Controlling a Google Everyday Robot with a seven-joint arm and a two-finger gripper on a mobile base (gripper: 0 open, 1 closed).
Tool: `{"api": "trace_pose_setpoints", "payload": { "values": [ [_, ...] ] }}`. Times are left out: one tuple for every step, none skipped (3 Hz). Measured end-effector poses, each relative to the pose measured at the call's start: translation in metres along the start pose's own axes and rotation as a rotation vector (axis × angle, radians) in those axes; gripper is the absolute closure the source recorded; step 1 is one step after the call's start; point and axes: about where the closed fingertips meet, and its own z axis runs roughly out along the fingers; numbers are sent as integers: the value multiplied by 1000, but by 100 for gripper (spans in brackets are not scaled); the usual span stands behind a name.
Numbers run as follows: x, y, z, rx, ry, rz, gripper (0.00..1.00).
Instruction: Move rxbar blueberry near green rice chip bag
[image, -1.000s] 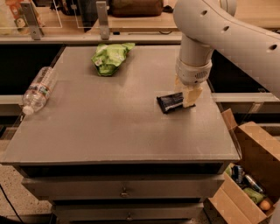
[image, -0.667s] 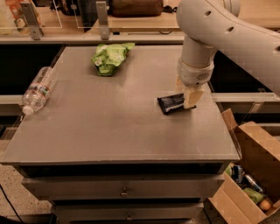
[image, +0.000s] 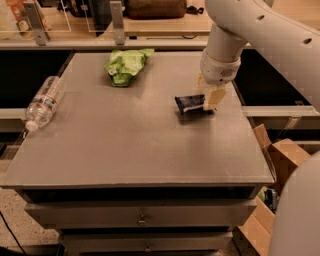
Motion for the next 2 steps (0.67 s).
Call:
{"api": "trace_pose_setpoints", "payload": {
  "values": [
    [-4, -34, -13, 32, -23, 19, 100],
    [-11, -61, -23, 95, -44, 65, 100]
  ]
}}
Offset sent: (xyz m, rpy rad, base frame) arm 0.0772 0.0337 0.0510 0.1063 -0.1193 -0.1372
